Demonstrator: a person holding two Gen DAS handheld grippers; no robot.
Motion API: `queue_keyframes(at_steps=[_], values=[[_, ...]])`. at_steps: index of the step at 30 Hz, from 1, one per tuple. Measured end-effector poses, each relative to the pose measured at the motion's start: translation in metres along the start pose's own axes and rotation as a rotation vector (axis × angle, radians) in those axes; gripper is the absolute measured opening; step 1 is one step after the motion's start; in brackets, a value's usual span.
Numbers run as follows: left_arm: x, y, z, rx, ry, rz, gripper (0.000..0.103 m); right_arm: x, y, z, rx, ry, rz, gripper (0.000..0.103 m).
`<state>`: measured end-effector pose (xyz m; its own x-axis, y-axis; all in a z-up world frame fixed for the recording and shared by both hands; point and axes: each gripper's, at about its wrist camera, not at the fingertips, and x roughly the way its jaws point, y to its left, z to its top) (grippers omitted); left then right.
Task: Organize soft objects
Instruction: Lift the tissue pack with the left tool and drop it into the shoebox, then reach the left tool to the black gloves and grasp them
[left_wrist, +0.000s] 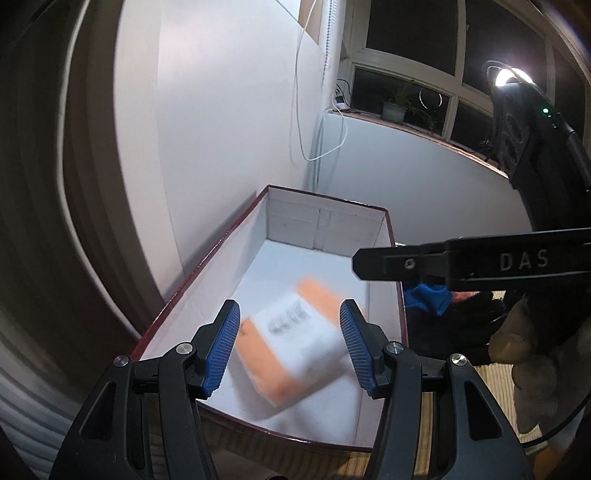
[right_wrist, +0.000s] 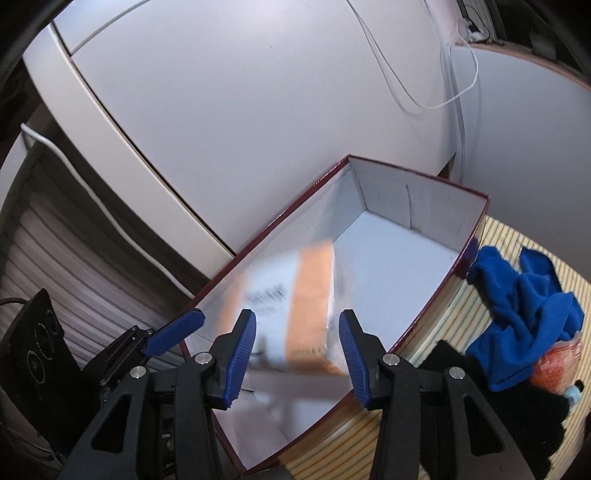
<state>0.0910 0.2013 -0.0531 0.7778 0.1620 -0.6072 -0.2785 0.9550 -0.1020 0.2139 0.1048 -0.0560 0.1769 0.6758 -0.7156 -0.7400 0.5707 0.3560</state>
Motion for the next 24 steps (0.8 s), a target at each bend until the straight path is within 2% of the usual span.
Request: queue_keyframes(at_steps=[2,13,24], values=[[-0.003,0.001,-0.001,-0.011,-0.003,0.000,0.054,-0.005,0.000,-0.001,-0.005,-0.016,-0.007,0.055],[-0.024,-0.013,-0.002,-0.023,-0.041,-0.055,0.055,-0.042,-0.018,-0.023,-0.014,-0.070,-0.075,0.055],[-0.030,-0.074,-0.007,0.031,-0.033,-0.189,0.058,-0.131,-0.104,-0.084,0.148,-0.200,-0.173,0.055]])
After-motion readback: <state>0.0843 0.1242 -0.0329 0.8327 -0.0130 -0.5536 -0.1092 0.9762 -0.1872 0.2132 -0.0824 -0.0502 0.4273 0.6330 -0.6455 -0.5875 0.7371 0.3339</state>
